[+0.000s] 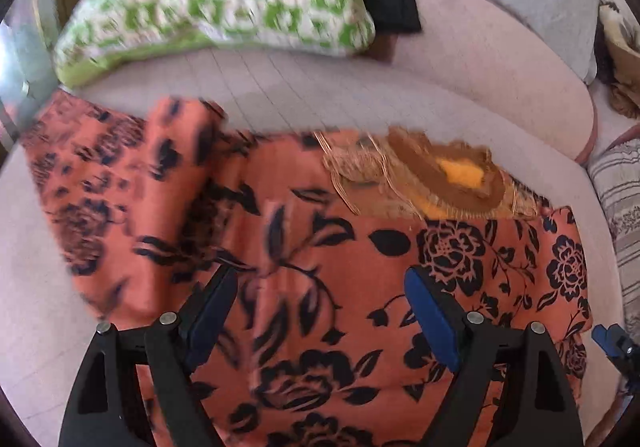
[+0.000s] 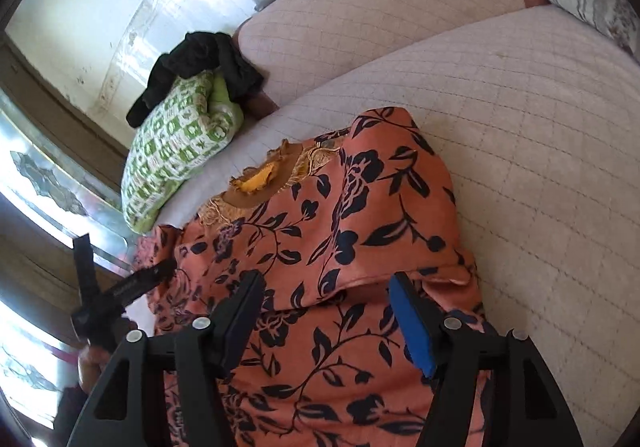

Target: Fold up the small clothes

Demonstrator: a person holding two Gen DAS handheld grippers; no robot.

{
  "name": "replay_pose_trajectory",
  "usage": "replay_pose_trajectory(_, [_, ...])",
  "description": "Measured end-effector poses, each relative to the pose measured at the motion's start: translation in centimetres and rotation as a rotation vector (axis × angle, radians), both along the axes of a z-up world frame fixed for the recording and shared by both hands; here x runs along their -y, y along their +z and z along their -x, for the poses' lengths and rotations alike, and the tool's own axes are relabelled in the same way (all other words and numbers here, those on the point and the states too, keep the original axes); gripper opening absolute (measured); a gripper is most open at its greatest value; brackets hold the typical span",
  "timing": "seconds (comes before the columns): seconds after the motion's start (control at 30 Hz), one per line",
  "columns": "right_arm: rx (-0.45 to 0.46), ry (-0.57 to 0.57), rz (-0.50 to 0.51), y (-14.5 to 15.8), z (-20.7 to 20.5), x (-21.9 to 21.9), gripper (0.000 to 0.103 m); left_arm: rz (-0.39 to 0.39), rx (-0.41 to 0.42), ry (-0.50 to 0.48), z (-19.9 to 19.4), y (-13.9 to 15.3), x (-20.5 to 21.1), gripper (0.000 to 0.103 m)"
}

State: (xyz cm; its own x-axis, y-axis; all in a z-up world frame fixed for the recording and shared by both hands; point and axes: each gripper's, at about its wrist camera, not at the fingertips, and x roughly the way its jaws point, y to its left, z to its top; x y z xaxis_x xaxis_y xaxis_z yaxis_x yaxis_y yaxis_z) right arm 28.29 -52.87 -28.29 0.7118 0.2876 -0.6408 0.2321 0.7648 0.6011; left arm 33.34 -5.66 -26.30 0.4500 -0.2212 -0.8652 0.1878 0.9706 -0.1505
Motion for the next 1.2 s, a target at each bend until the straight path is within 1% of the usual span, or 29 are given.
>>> replay_pose_trajectory(0.03, [0.001, -0.001, 0.003, 0.0, -0.2, 0.1, 0.068, -0.007, -0.032, -0.002, -0.4, -0.7, 0.2, 0.051])
replay_pose_trajectory(0.07, [0.005, -0.01, 0.007, 0.0, -0.5, 0.1, 0.068, -0.021, -0.047, 0.002, -0.8, -1.2, 0.3, 0.034])
replay_pose_trajectory(0.1, [0.012, -0.029, 0.008, 0.1, -0.4, 0.6, 0.067, -0.041, -0.034, 0.009, -0.8, -1.2, 0.3, 0.03])
replay_pose_trajectory(0.13, [0.021, -0.056, 0.001, 0.1, -0.4, 1.3, 0.065, -0.037, -0.016, 0.002, -0.8, -1.1, 0.2, 0.018])
replay_pose_trajectory(0.17, [0.024, -0.08, -0.014, 0.1, -0.2, 2.0, 0.063, -0.014, -0.015, -0.016, -0.8, -0.9, 0.1, 0.004])
replay_pose_trajectory(0.2, [0.021, -0.113, -0.042, 0.0, -0.2, 2.9, 0.061, 0.012, -0.026, -0.027, -0.9, -0.8, 0.0, 0.004])
replay_pose_trajectory(0.23, [0.017, -0.132, -0.063, -0.3, -0.2, 3.5, 0.058, 0.016, -0.028, -0.026, -1.0, -0.5, -0.1, 0.004])
replay_pose_trajectory(0.3, [0.006, -0.163, -0.087, -0.7, -0.3, 4.3, 0.057, 0.02, -0.013, -0.043, -1.1, 0.4, -0.1, 0.003])
replay_pose_trajectory(0.4, [-0.009, -0.173, -0.091, -0.9, -0.7, 4.5, 0.057, -0.003, 0.022, -0.065, -1.3, 2.8, -0.2, 0.003])
replay_pose_trajectory(0.47, [-0.012, -0.169, -0.101, -1.1, -1.1, 4.5, 0.057, -0.042, 0.046, -0.069, -1.6, 4.3, -0.3, 0.0])
replay_pose_trajectory(0.57, [0.006, -0.169, -0.08, -1.1, -1.5, 4.3, 0.057, -0.126, 0.117, -0.059, -2.3, 6.7, -0.8, 0.0])
replay_pose_trajectory(0.6, [0.019, -0.163, -0.083, -1.0, -1.8, 4.2, 0.057, -0.145, 0.132, -0.06, -2.6, 7.0, -1.0, 0.0])
replay_pose_trajectory(0.63, [0.025, -0.155, -0.091, -1.0, -1.9, 4.2, 0.057, -0.181, 0.137, -0.057, -2.9, 7.0, -1.1, 0.0])
replay_pose_trajectory(0.67, [0.024, -0.146, -0.1, -1.1, -2.2, 4.1, 0.057, -0.237, 0.144, -0.049, -3.2, 6.7, -1.2, 0.0])
replay_pose_trajectory(0.7, [0.013, -0.141, -0.108, -1.3, -2.4, 3.9, 0.057, -0.252, 0.139, -0.044, -3.5, 6.3, -1.2, 0.0])
replay_pose_trajectory(0.73, [0.001, -0.141, -0.116, -1.7, -2.6, 3.9, 0.057, -0.235, 0.118, -0.039, -3.6, 5.8, -1.3, 0.0])
replay_pose_trajectory(0.77, [-0.01, -0.143, -0.124, -1.9, -2.6, 3.9, 0.057, -0.186, 0.07, -0.039, -3.8, 5.2, -1.8, 0.001])
replay_pose_trajectory(0.8, [-0.021, -0.145, -0.132, -2.1, -2.7, 3.9, 0.057, -0.135, 0.026, -0.043, -3.7, 4.7, -2.0, 0.004])
replay_pose_trajectory(0.83, [-0.027, -0.145, -0.135, -2.1, -2.7, 4.0, 0.057, -0.091, -0.013, -0.047, -3.6, 4.1, -2.0, 0.021])
replay_pose_trajectory(0.87, [-0.026, -0.143, -0.134, -2.1, -2.7, 4.0, 0.057, -0.074, -0.045, -0.047, -3.7, 3.2, -1.8, 0.053])
replay_pose_trajectory(0.9, [-0.026, -0.142, -0.131, -2.0, -2.7, 4.0, 0.057, -0.08, -0.057, -0.042, -3.5, 2.7, -1.6, 0.068])
replay_pose_trajectory(0.93, [-0.029, -0.141, -0.127, -2.0, -2.7, 3.9, 0.057, -0.091, -0.049, -0.037, -3.4, 2.4, -1.4, 0.076])
replay_pose_trajectory(1.0, [-0.037, -0.135, -0.13, -2.1, -2.8, 3.8, 0.057, -0.094, -0.032, -0.049, -3.4, 2.0, -0.9, 0.076])
replay_pose_trajectory(1.03, [-0.042, -0.129, -0.132, -2.2, -2.9, 3.7, 0.057, -0.077, -0.035, -0.053, -3.6, 1.8, -0.7, 0.076])
replay_pose_trajectory(1.07, [-0.045, -0.125, -0.129, -2.3, -2.9, 3.6, 0.057, -0.051, -0.043, -0.055, -3.7, 1.6, -0.4, 0.076])
replay_pose_trajectory(1.1, [-0.045, -0.124, -0.124, -2.3, -2.9, 3.6, 0.057, -0.042, -0.056, -0.061, -3.8, 1.2, -0.1, 0.076])
replay_pose_trajectory(1.13, [-0.045, -0.124, -0.121, -2.3, -2.9, 3.6, 0.057, -0.058, -0.073, -0.073, -3.9, 0.7, 0.4, 0.073])
replay_pose_trajectory(1.2, [-0.044, -0.127, -0.116, -2.2, -2.9, 3.7, 0.057, -0.089, -0.078, -0.1, -3.8, -0.2, 1.4, 0.041])
